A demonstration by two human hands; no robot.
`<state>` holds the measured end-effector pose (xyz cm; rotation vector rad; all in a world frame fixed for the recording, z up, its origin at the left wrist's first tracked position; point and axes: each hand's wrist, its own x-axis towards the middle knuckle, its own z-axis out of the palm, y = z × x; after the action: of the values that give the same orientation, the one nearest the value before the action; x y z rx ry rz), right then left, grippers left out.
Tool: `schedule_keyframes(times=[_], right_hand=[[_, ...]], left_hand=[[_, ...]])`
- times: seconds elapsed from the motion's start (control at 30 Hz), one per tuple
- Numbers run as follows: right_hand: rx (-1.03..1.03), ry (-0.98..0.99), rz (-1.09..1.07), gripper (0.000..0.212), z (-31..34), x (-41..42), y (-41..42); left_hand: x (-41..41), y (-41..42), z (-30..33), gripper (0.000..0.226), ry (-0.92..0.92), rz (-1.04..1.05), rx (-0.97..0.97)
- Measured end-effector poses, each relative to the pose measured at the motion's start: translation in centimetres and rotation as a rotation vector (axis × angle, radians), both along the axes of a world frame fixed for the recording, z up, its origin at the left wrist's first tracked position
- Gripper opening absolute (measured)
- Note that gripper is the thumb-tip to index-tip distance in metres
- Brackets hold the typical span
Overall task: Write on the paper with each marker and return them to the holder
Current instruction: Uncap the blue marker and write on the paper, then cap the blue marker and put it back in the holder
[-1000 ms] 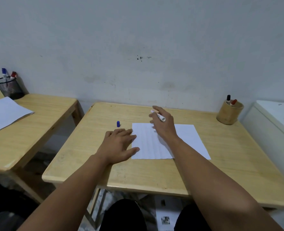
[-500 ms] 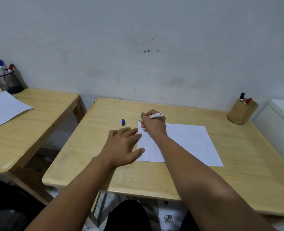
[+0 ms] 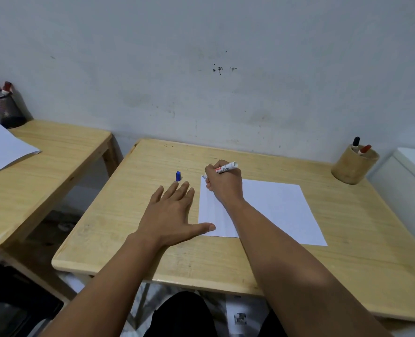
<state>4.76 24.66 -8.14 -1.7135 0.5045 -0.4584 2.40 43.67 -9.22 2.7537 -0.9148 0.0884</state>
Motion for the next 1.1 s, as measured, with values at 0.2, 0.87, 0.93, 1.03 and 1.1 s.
schedule_keyframes(times=[0.2,0.87,0.93,1.03,1.1], right_hand=[[-0.057,0.020,0.008,0.028,0.2,0.0,0.2],[0.060,-0.130,0.094,0.034,6.6,-1.8,-1.3],[0.093,-0.127,0.200,0.009,7.8,-3.2,-2.6],[0.232,-0.133,0.296,0.028,9.1,-5.5,-4.0],[0.337,-0.126,0.270,0.029,10.0,-6.8,-4.5]], left_hand=[[0.0,0.0,0.1,0.125,-0.008,-0.005,-0.002],[5.8,-1.3,3.6,0.028,0.027,0.262,-0.335],[5.7,-1.5,3.8,0.024,0.074,0.310,-0.419],[5.4,-2.2,5.8,0.024,0.236,0.374,-0.641],[4.8,-3.2,7.9,0.019,0.380,0.369,-0.812]])
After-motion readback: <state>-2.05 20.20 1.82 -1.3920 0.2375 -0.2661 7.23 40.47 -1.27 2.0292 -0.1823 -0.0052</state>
